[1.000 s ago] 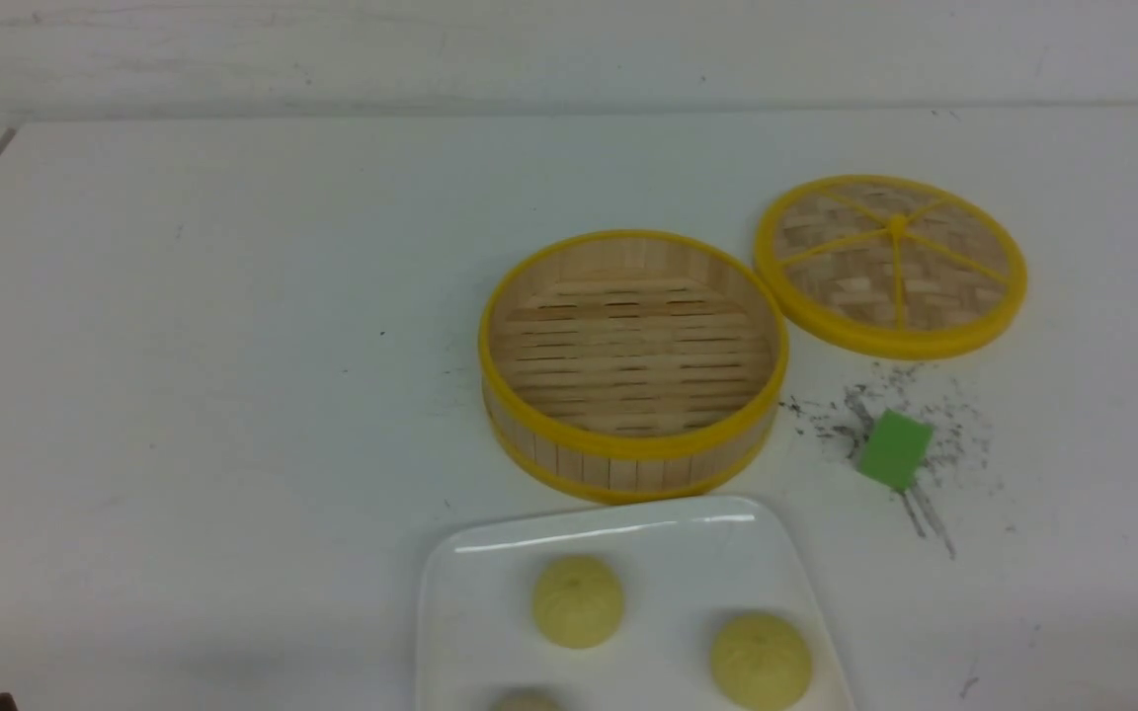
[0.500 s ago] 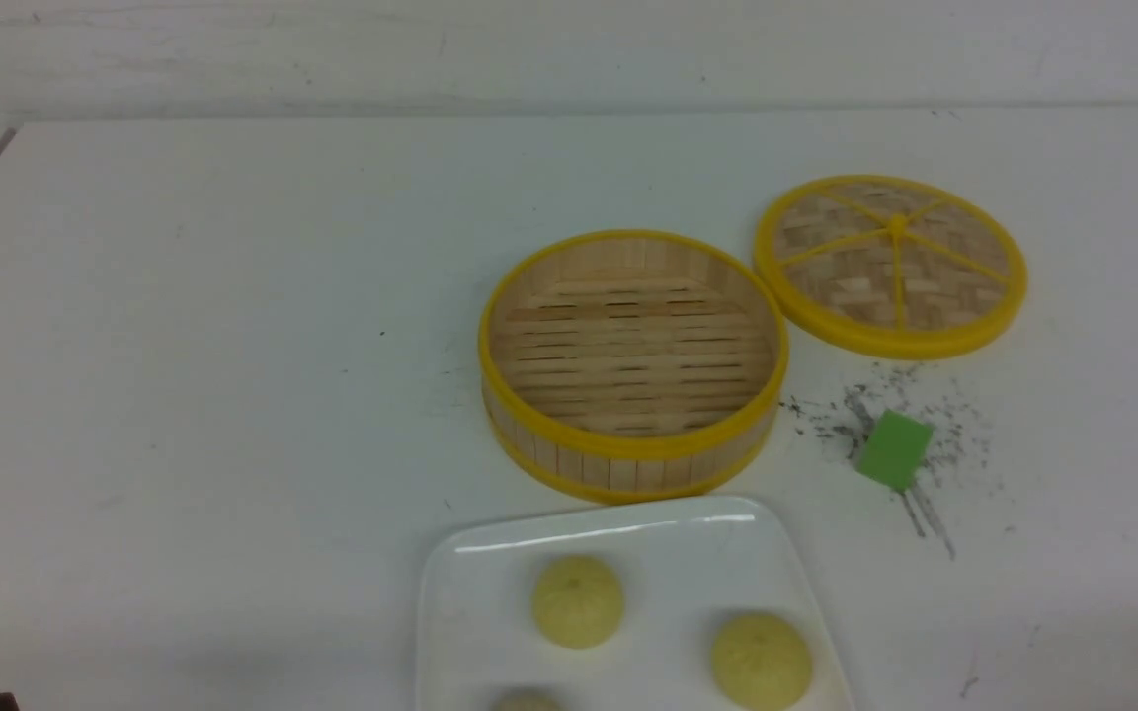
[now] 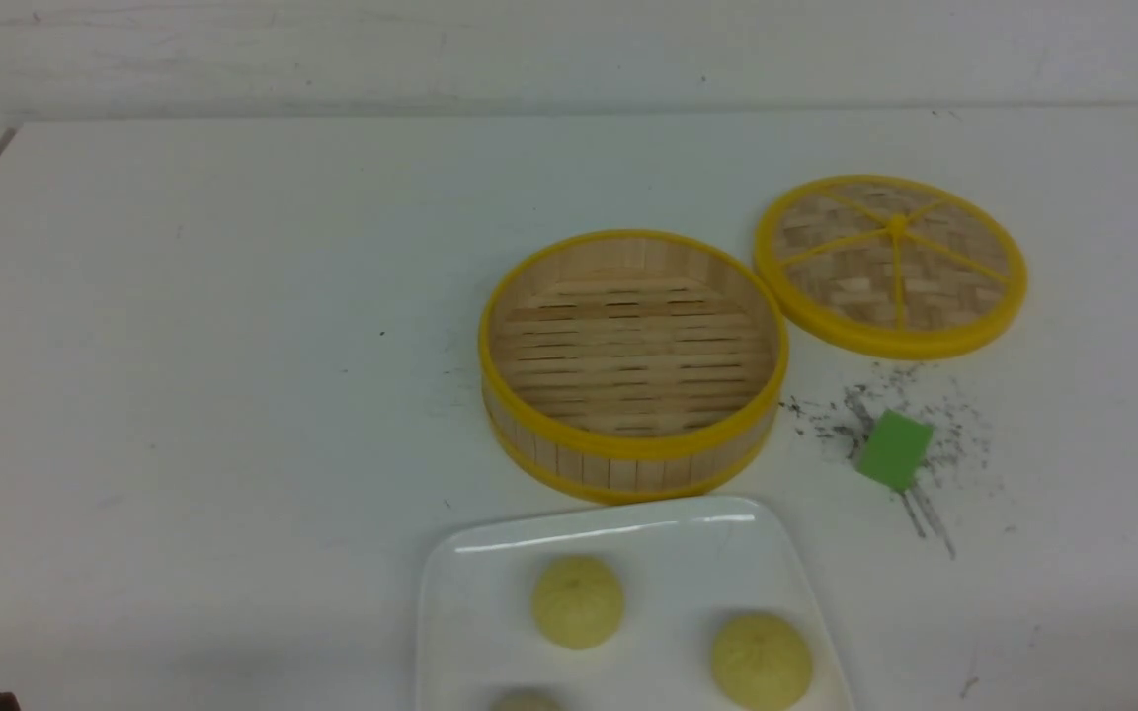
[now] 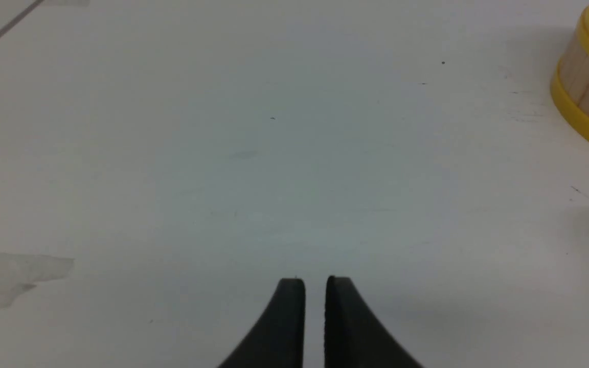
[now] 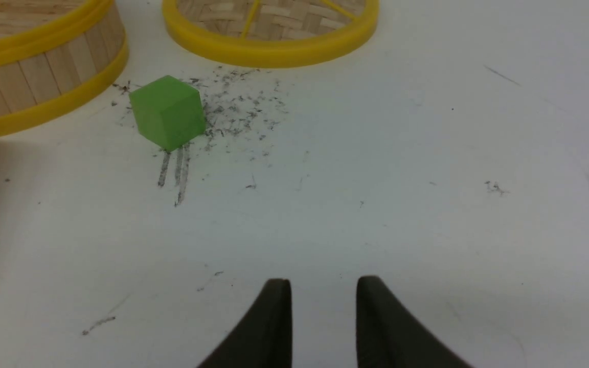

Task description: Put the steamed buns into the plate on the white tablecloth.

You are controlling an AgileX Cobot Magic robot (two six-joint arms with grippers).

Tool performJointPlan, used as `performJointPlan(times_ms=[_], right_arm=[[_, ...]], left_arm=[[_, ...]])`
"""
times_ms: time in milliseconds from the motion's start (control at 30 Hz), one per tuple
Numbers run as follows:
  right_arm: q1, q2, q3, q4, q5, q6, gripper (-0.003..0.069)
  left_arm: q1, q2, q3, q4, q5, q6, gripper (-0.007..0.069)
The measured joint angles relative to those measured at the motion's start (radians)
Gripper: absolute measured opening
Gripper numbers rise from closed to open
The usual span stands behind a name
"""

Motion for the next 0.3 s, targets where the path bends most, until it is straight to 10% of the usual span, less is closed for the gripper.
performJointPlan(times_ms=[300], right_arm=[[0.000,0.000,0.000,0.000,0.000,0.000,0.0225]], left_arm=[[0.000,0.000,0.000,0.000,0.000,0.000,0.0099]])
